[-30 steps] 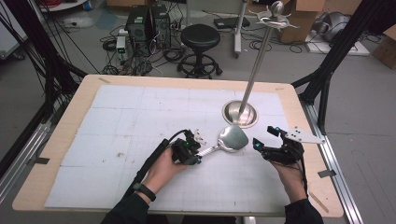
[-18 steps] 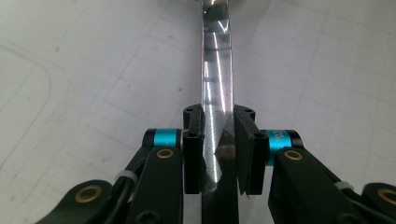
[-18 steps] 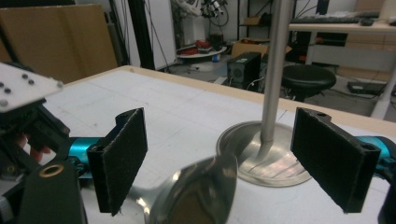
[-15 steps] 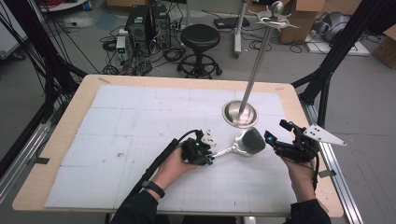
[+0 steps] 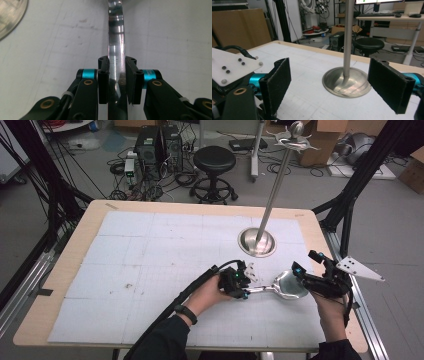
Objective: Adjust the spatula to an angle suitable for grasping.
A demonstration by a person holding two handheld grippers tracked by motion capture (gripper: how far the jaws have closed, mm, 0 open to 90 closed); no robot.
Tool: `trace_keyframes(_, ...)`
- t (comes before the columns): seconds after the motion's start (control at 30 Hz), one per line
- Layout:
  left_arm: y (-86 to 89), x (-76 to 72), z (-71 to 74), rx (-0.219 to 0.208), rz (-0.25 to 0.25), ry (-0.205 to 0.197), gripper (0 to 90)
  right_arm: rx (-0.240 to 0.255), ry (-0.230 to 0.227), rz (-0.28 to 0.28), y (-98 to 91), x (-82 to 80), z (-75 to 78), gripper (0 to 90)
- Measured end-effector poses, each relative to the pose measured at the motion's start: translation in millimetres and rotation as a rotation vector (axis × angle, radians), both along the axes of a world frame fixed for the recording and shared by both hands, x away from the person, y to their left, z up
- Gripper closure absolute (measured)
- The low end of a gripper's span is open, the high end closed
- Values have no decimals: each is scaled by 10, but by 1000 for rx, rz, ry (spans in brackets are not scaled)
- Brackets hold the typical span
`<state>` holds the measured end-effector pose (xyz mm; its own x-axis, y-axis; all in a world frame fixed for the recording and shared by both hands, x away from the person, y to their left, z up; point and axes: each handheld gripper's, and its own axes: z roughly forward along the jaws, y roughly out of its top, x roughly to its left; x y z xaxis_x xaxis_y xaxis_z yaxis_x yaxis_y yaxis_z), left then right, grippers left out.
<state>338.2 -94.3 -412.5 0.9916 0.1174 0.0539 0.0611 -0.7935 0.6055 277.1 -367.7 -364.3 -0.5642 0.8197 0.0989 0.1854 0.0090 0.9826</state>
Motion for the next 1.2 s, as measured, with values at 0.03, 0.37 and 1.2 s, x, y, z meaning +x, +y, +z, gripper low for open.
trace_keyframes(0.03,-49,-3,3,2,-18,-7,748,-2,2,-4,-12,-12,0,179)
trace_keyframes(0.37,-323,-7,-33,-18,-189,-25,748,-9,15,-32,-134,-132,-21,180)
trace_keyframes(1.2,-314,116,-89,-33,-206,34,391,-56,63,-5,-82,-140,-116,182)
